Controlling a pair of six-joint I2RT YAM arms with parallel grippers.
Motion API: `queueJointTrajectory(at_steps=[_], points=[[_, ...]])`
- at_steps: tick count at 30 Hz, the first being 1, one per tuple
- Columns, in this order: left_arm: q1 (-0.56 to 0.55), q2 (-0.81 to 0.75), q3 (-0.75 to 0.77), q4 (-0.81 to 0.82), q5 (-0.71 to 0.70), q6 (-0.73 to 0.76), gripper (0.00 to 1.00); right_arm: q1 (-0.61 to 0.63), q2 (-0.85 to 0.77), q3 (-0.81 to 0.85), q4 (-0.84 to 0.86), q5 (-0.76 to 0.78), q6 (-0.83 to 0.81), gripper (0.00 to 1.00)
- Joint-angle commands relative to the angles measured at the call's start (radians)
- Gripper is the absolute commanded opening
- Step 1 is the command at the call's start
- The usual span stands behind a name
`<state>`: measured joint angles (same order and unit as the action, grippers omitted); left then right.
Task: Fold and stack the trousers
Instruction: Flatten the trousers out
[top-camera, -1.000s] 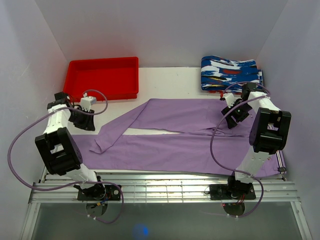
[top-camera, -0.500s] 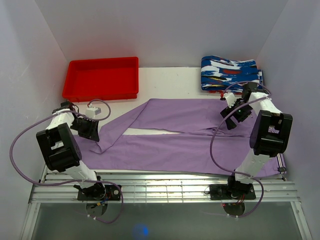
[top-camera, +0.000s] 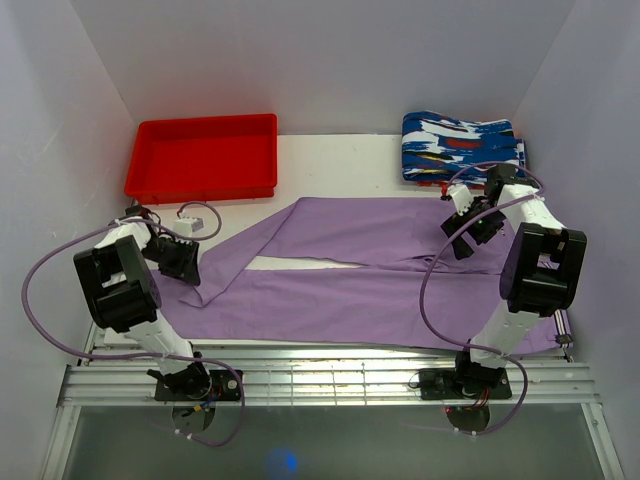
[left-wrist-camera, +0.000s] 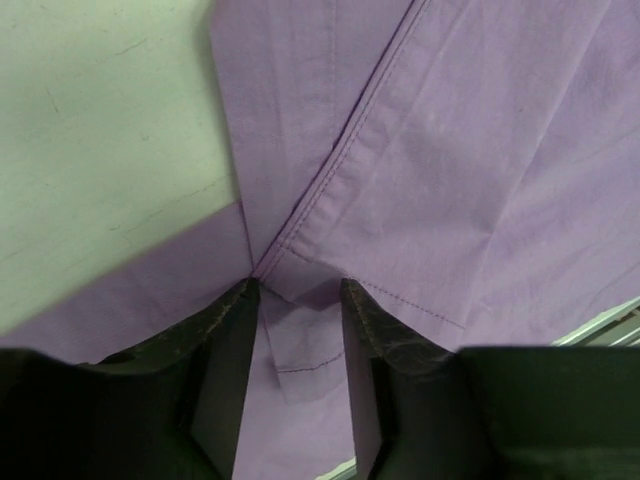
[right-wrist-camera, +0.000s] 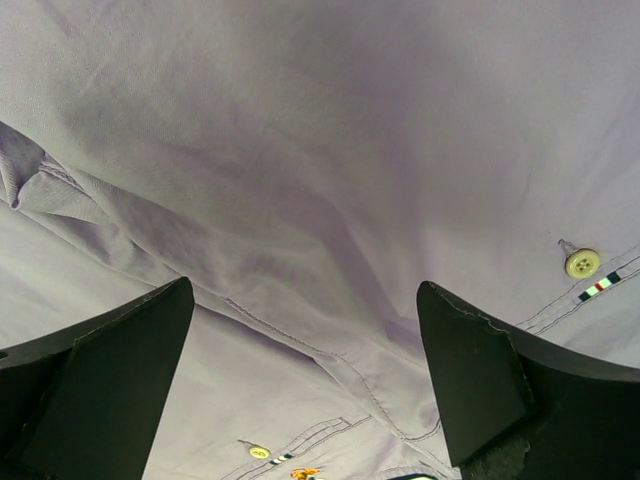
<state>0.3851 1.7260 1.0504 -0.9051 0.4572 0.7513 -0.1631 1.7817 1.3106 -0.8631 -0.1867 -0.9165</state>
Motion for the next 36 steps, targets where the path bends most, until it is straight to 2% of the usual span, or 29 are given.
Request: queueJointTrajectory(at_steps=[1,3,4,8,11,18,22,24,28,31,36], points=[[0.008,0.001,0.022,0.031,0.014,0.006,0.48,0.004,-0.019,0.012,-0.017,-0.019,-0.004,0.98],[0.008,-0.008,0.023,0.025,0.021,0.005,0.41,0.004,-0.016,0.012,-0.017,-0.017,-0.004,0.97],[0.008,-0.011,0.025,0.025,0.021,0.005,0.32,0.004,-0.016,0.012,-0.017,-0.016,-0.004,0.97],[0.008,-0.048,0.042,0.006,0.041,0.003,0.11,0.004,-0.011,0.015,-0.024,-0.022,-0.002,0.96],[0.008,-0.063,0.069,-0.024,0.051,0.0,0.04,0.004,-0.011,0.016,-0.028,-0.022,-0.001,0.96],[0.008,-0.117,0.147,-0.072,0.034,0.006,0.07,0.004,-0.016,0.013,-0.028,-0.022,-0.005,0.94],[0.006,-0.128,0.203,-0.06,-0.015,0.01,0.0,0.004,-0.015,0.01,-0.03,-0.022,-0.005,0.93],[0.008,-0.121,0.236,-0.026,-0.035,0.002,0.0,0.004,-0.016,0.01,-0.028,-0.019,-0.007,0.93],[0.008,-0.063,0.386,0.063,-0.112,-0.009,0.0,0.004,-0.016,0.013,-0.031,-0.016,-0.01,0.93],[0.009,0.044,0.521,0.116,-0.19,-0.003,0.0,0.004,-0.024,0.012,-0.034,-0.001,-0.021,0.93],[0.015,0.196,0.637,0.15,-0.2,0.046,0.0,0.0,-0.031,-0.007,-0.031,0.032,-0.048,0.91]])
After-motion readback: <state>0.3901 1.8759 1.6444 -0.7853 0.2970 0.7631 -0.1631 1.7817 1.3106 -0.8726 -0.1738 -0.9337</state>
